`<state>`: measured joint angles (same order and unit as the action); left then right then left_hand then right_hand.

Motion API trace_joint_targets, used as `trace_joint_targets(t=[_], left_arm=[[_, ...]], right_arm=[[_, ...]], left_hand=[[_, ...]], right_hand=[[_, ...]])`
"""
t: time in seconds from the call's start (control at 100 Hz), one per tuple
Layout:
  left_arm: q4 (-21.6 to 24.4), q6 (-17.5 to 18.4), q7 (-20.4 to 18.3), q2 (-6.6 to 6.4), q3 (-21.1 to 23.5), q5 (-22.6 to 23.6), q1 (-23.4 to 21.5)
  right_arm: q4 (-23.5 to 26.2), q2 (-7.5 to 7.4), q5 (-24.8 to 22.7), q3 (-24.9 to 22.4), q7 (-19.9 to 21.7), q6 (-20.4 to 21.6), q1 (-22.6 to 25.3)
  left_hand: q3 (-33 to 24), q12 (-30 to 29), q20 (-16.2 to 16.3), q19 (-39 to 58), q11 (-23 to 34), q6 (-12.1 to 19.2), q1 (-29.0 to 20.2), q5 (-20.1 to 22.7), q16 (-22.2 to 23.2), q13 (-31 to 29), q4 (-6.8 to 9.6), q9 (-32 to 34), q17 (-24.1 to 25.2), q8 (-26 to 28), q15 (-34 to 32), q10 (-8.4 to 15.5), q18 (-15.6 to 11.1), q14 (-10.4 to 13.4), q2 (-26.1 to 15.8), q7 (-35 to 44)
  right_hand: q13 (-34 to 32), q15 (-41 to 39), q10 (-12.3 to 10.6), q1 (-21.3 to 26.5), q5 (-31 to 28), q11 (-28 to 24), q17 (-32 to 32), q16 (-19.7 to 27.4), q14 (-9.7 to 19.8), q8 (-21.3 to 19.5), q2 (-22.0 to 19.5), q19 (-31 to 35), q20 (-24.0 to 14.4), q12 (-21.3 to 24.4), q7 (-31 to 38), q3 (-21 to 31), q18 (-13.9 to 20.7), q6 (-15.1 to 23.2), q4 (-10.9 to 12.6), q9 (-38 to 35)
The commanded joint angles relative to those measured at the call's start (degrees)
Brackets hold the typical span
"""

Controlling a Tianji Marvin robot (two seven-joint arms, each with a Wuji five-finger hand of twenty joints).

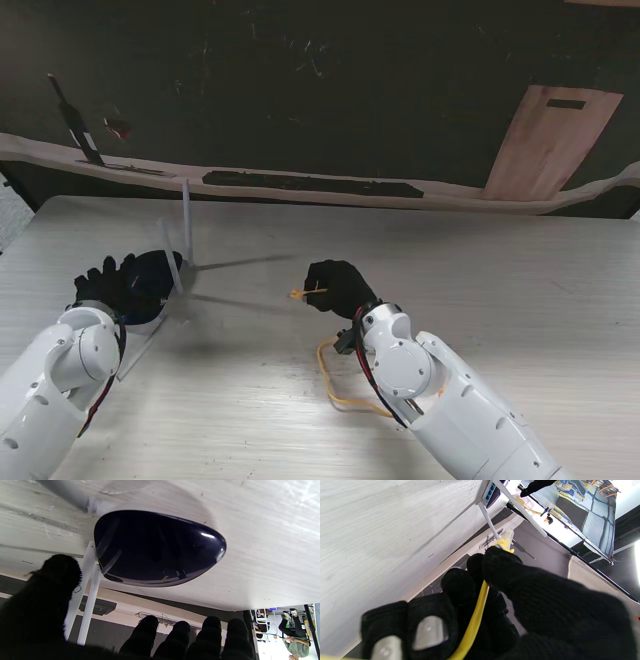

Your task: Untangle the Ethernet cable and plug it into the router

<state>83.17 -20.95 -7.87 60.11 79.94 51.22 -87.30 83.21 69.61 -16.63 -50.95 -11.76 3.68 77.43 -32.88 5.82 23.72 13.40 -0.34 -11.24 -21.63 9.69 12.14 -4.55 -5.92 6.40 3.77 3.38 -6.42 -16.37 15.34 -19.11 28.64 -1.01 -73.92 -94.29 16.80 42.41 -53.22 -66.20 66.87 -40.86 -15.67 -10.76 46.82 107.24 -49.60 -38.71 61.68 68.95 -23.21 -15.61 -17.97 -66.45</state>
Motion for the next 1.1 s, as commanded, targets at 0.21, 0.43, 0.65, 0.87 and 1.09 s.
trace_joint_targets(t=[0.21, 0.43, 0.65, 0.87, 1.09], left_arm=[[-4.02, 0.41, -1.9, 0.29, -2.84, -1.33, 3.49], [-8.59, 0.08, 0.86, 0.81, -4.81, -4.28, 5.71], [-13.41, -0.64, 2.38, 1.31, -7.85, -7.6, 8.48], [-16.77, -1.8, 2.75, 1.63, -11.1, -9.83, 10.53], [-17.91, -1.76, -0.58, 1.21, -13.16, -11.61, 11.28]], right_arm=[[-0.14, 0.23, 0.29, 0.5, 1.32, -0.43, -0.44], [-0.21, 0.18, 0.33, 0.71, 1.72, -0.61, -0.75], [-0.12, 0.14, 0.36, 0.84, 1.97, -0.75, -0.83], [0.49, 0.05, 0.03, 0.49, 1.78, -0.93, -0.21], [1.05, -0.13, -0.24, 0.06, 1.84, -0.67, 0.35]], left_hand=[[-1.78, 0.99, -1.02, -1.74, -0.5, 0.03, 2.88, -1.97, -0.01, 1.9, -2.01, -1.51, 0.9, 0.48, 0.51, 1.2, 0.41, 1.96, 1.63, -0.79], [-1.81, 2.75, -0.63, -0.88, 1.74, 1.24, 1.38, -0.81, 0.36, 1.51, -1.5, 0.46, 0.75, 2.22, -0.31, 2.71, 0.26, 2.96, 1.41, 0.98], [-1.47, 2.37, -0.83, -0.45, 3.88, 2.46, 1.47, 0.97, 0.61, 1.42, -1.37, 1.34, 0.82, 5.49, -0.67, 3.73, 0.02, 3.76, 1.01, 8.82], [-1.23, 3.11, -0.34, 0.8, 7.91, 2.24, -2.74, 5.04, 1.49, 0.87, 0.11, 3.15, 0.48, 8.26, -2.02, 4.12, -0.62, 4.34, 0.32, 16.63], [-8.31, 9.6, -1.12, 15.45, 19.22, -1.04, -7.4, 1.49, 3.6, -5.16, 1.56, 5.13, -0.36, 9.54, -11.39, 3.79, -2.46, 3.71, 2.22, 19.67]], right_hand=[[-0.75, -6.75, 11.86, 1.33, -0.7, -4.12, 2.7, -1.92, 6.82, -0.14, -2.81, 12.74, -0.29, -1.09, 3.41, 1.27, 13.44, 0.47, 2.39, -5.7], [-0.75, -6.76, 11.82, 1.28, -0.69, -4.13, 2.71, -1.96, 6.87, -0.12, -2.84, 12.74, -0.35, -1.1, 3.48, 1.25, 13.47, 0.51, 2.39, -5.72], [-0.75, -6.76, 11.76, 1.26, -0.69, -4.16, 2.71, -1.98, 6.9, -0.09, -2.87, 12.74, -0.39, -1.1, 3.52, 1.23, 13.49, 0.54, 2.39, -5.72], [-0.75, -6.81, 11.67, 1.23, -0.68, -4.22, 2.73, -2.06, 6.88, -0.05, -2.91, 12.74, -0.49, -1.1, 3.56, 1.22, 13.54, 0.57, 2.39, -5.87], [-0.76, -6.82, 11.68, 1.17, -0.68, -4.22, 2.74, -2.1, 6.95, -0.03, -2.93, 12.74, -0.57, -1.09, 3.57, 1.18, 13.56, 0.57, 2.38, -5.92]])
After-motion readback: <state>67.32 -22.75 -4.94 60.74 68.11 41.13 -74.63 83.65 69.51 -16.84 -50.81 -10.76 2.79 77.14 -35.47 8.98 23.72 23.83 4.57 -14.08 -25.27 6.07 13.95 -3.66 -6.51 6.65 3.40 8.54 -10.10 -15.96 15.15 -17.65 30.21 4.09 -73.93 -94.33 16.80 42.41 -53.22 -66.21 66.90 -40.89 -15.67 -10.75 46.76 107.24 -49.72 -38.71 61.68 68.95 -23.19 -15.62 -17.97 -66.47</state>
